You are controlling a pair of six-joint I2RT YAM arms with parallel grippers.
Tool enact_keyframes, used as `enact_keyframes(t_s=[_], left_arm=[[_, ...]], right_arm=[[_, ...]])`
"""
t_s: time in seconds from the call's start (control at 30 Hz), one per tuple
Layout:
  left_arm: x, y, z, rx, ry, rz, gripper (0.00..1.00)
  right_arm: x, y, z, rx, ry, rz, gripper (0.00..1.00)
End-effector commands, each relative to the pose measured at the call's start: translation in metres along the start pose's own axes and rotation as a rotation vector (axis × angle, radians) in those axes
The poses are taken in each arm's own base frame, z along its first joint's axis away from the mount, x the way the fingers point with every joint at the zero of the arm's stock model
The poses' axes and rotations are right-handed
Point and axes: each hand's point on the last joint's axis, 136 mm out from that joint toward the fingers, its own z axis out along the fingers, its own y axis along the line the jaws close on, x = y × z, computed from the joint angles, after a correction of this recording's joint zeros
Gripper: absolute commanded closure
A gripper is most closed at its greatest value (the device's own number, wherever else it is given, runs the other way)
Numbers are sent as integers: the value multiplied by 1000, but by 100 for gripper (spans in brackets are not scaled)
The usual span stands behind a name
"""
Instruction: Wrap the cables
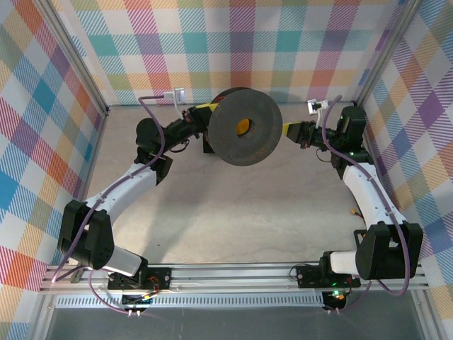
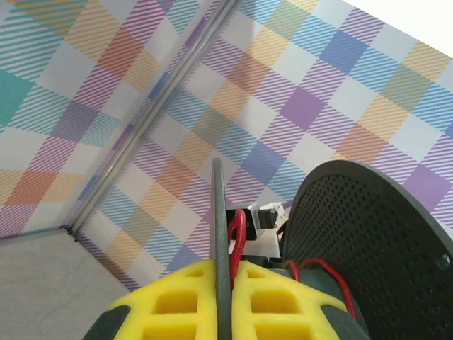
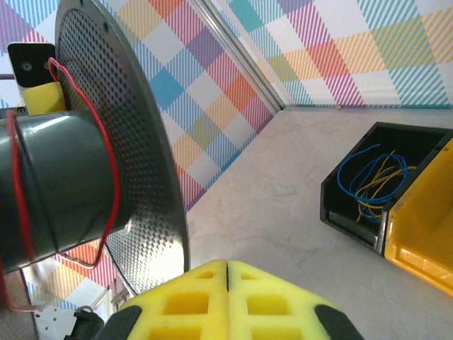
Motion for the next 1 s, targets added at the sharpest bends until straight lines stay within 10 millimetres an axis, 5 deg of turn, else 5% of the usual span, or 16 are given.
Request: enact_keyframes(t_s=[0.0,0.17,0.33,0.43,0.73,0.97], left_arm=[[-21,-26,-1,56,-56,67,100],[-18,-23,-1,39,-38,79,100],[-7,-10,-8,-67,22,128,100],[-3,-8,-15,-126,52,175,100],[2,-5,-25,-192,93,217,100],[15,-2,-21,-178,163,182,100]], right_arm=[[-10,7,-2,2,-15,-56,100],[-6,11,-5,9,9,-85,99],[-4,20,-9,6,21,-107,38],[-5,23,-11,23,21,-120,14],[-5,26,-9,6,32,-109,1],[14,62,12,-168,129,-166,1]])
